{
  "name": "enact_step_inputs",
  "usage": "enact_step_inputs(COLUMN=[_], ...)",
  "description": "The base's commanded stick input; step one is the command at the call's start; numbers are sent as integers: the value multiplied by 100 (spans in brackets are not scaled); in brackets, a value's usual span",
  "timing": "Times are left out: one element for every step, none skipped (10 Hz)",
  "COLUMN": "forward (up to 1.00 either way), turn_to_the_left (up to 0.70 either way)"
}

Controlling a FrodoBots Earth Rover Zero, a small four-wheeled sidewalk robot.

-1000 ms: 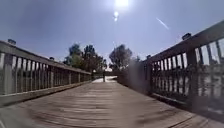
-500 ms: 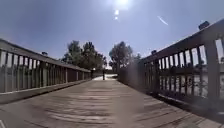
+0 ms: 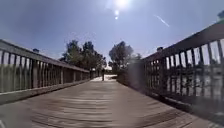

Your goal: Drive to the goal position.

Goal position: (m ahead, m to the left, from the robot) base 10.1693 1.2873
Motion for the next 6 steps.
enact_step_inputs(forward=[70, 70, 70, 70, 70, 70], turn_to_the_left=[0, 0, 0, 0, 0, 0])
